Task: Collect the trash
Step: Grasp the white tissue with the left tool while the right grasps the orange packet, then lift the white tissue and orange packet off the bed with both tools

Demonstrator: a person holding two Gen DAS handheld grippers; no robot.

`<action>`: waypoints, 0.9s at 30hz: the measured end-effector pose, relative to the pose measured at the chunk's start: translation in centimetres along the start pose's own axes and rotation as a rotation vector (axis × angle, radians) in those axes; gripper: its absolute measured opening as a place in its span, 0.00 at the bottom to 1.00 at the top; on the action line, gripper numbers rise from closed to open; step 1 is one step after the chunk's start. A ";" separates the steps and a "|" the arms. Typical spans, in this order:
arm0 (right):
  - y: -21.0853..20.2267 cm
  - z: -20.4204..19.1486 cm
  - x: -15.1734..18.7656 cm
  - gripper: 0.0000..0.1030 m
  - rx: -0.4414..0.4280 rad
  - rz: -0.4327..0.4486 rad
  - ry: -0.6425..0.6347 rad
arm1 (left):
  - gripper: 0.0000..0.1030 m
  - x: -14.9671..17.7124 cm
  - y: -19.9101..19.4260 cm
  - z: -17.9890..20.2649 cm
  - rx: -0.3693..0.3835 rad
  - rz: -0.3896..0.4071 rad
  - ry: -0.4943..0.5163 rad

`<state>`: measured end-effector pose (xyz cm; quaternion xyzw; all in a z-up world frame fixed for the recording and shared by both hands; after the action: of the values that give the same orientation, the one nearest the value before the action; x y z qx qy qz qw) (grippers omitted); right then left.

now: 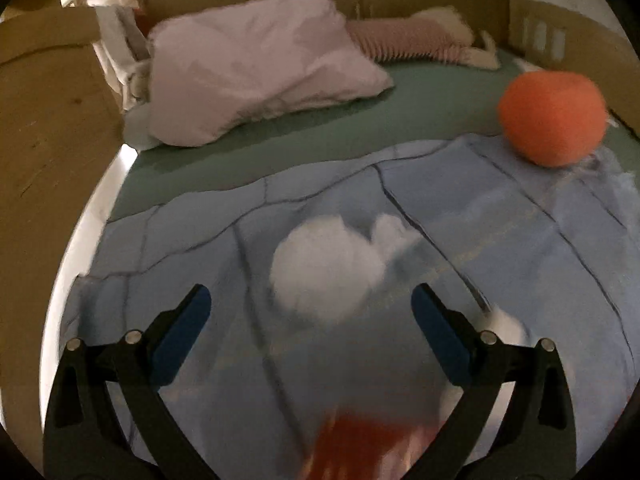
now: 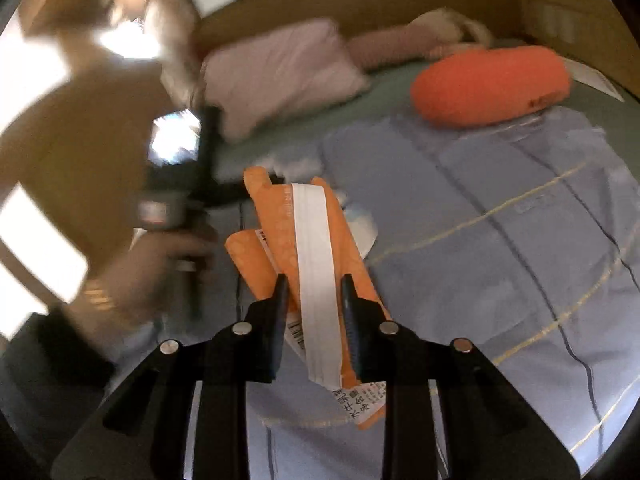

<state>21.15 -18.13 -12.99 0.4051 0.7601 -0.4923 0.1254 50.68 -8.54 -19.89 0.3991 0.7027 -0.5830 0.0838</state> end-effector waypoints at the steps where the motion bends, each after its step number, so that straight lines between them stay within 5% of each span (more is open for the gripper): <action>1: 0.4 -0.1 0.2 0.26 0.005 -0.008 -0.008 | 0.90 -0.6 1.3 0.0 0.006 -0.020 -0.004; 2: 0.7 -0.1 0.4 0.26 0.008 -0.024 -0.017 | 0.67 -0.7 3.2 0.1 0.017 -0.076 -0.001; 3: 1.1 -0.1 0.7 0.26 0.010 -0.045 -0.021 | 0.23 0.0 4.7 0.2 0.048 -0.150 -0.014; 5: 1.0 0.1 0.6 0.26 0.012 -0.044 -0.018 | 0.13 1.2 4.8 -0.8 0.067 -0.150 -0.104; 9: 1.0 -0.2 0.3 0.26 -0.016 -0.029 -0.015 | 0.11 3.0 -1.2 -1.8 0.102 -0.067 -0.082; 15: -0.3 -1.4 0.8 0.26 -0.043 -0.020 -0.064 | 0.11 11.0 -19.4 -2.2 0.115 0.113 -0.085; 20: -2.2 -3.3 2.6 0.26 -0.037 0.002 -0.133 | 0.12 16.4 -28.9 -1.7 -0.004 0.174 -0.135; 23: -3.4 -4.6 4.0 0.26 -0.025 0.028 -0.193 | 0.12 21.1 -30.1 -1.4 0.052 0.129 -0.262; 27: -4.6 -6.1 5.7 0.26 -0.021 0.038 -0.254 | 0.12 22.6 -31.1 -0.7 0.072 0.126 -0.286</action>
<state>15.37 -11.05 -10.44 0.3524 0.7355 -0.5290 0.2344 15.40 2.49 -9.44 0.3580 0.6358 -0.6523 0.2053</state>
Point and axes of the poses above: each gripper's, at about its wrist camera, not at the fingertips, and y roughly the way its jaws point, z to its right, x to its underside, the point moved 7 cm from there along y, roughly the way its jaws point, and after that the axes turned 14 degrees about y, right-handed, at the moved point
